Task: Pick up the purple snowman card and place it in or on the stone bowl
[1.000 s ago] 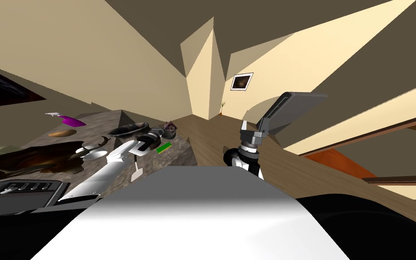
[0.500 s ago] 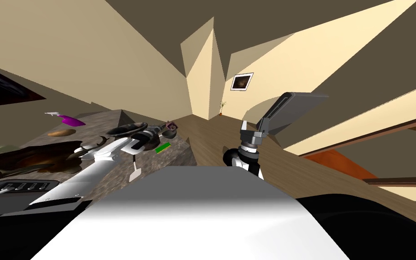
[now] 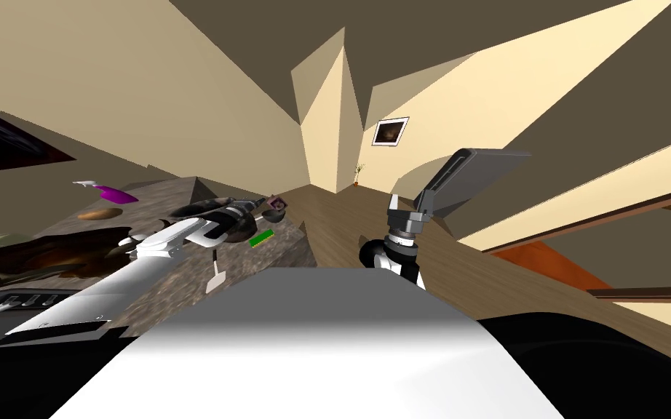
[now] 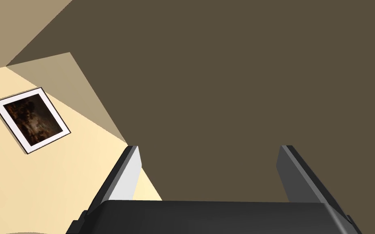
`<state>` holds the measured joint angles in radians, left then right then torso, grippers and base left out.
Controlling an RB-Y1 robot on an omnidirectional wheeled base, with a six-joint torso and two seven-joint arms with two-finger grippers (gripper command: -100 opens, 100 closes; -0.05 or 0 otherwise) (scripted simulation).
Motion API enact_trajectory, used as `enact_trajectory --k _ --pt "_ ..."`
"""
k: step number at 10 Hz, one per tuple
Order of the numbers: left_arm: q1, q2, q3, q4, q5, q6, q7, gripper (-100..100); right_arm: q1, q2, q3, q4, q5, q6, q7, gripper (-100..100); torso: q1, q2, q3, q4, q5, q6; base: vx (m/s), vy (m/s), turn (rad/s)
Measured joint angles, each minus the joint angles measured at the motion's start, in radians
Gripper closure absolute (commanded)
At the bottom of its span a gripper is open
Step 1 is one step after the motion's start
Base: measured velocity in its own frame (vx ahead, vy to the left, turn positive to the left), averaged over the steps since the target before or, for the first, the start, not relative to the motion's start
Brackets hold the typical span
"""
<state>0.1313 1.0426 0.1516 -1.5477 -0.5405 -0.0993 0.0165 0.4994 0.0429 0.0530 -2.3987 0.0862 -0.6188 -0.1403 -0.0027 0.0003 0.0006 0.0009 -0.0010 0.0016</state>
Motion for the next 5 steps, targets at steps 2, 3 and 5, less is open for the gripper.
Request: enact_trajectory --k 2,3,5 --pt "0.000 0.000 0.000 0.000 0.000 0.000 0.000 0 0.000 0.000 0.000 0.000 0.000 0.000 0.000 0 0.001 0.000 0.000 0.000 0.000 0.000 0.000 0.000 0.000" --pt "0.000 0.000 0.000 0.000 0.000 0.000 0.000 0 0.000 0.000 0.000 0.000 0.000 0.000 0.000 0 0.001 0.000 0.000 0.000 0.000 0.000 0.000 0.000 0.000" --pt "0.000 0.000 0.000 0.000 0.000 0.000 0.000 0 0.000 0.000 0.000 0.000 0.000 0.000 0.000 0 0.001 0.000 0.000 0.000 0.000 0.000 0.000 0.000 0.000"
